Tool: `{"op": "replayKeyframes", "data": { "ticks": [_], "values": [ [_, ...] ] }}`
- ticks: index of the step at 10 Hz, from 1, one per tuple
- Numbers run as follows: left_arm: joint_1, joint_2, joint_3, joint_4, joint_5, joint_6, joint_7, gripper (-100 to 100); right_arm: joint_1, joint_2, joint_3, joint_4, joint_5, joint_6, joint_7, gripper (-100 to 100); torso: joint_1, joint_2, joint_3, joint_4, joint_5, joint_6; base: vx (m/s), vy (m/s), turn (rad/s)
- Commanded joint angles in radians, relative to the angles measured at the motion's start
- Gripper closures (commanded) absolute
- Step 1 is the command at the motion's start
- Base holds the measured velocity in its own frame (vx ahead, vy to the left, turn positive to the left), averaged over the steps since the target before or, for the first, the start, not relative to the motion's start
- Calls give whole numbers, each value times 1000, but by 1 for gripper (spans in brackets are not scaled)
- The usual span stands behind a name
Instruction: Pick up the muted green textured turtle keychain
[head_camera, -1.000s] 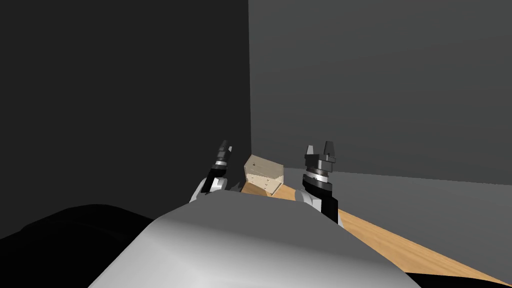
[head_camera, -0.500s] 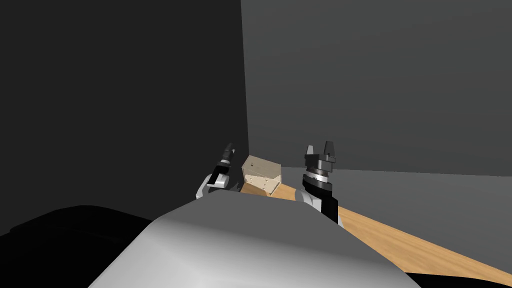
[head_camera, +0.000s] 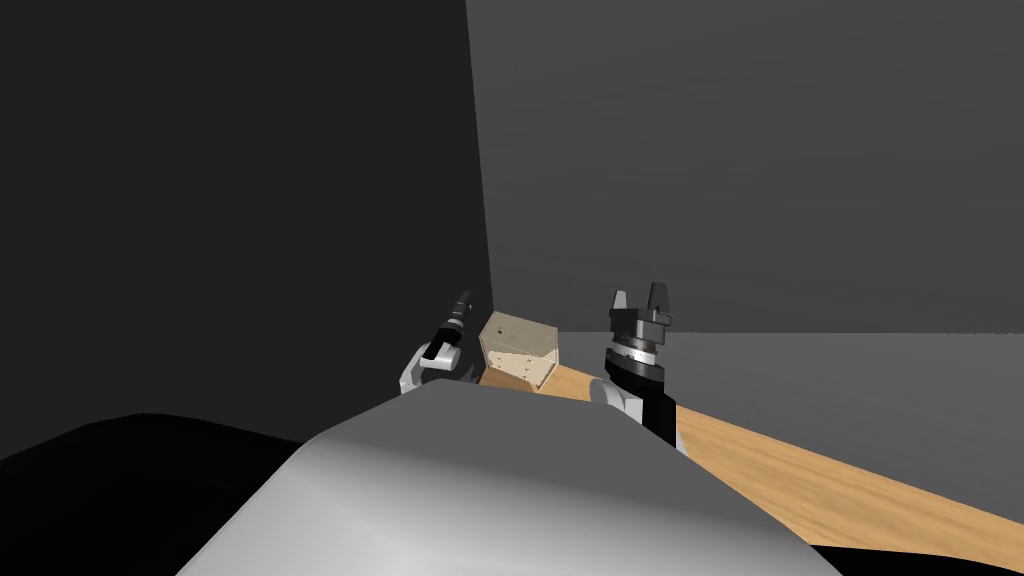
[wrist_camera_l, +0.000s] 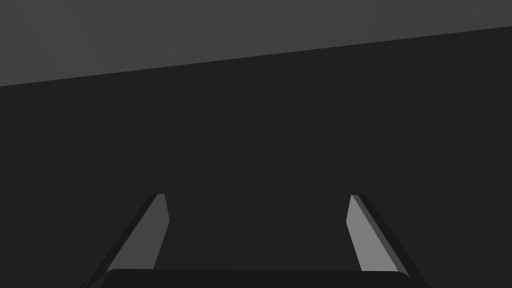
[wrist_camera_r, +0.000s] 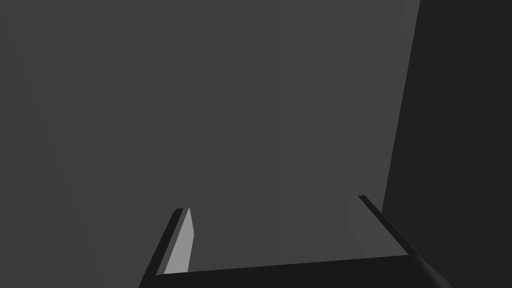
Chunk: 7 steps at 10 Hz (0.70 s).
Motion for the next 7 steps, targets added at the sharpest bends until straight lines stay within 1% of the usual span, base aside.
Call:
{"op": "replayKeyframes", "data": {
  "ticks": [1,2,3,4,5,6,7],
  "values": [
    [-13,-2,-1,31,-1,28,-7,-100,0,0,0,0,0,0,0,0,0,0,0,0,0,0,18,-9,-41],
    [-37,1,1,63,1,69,-15,-100,0,0,0,0,0,0,0,0,0,0,0,0,0,0,19,-11,-79],
    [-62,3,3,101,3,94,-23,-100,0,0,0,0,0,0,0,0,0,0,0,0,0,0,29,-14,-159],
    [-62,3,3,106,3,116,-23,-100,0,0,0,0,0,0,0,0,0,0,0,0,0,0,23,-8,-45],
    [-87,5,5,145,5,148,-31,-100,0,0,0,0,0,0,0,0,0,0,0,0,0,-1,21,-9,-78],
    [-87,5,5,145,5,161,-31,-100,0,0,0,0,0,0,0,0,0,0,0,0,0,0,16,-6,-48],
    [-113,8,7,184,7,203,-39,-100,0,0,0,0,0,0,0,0,0,0,0,0,0,0,15,-7,-85]
  ]
}}
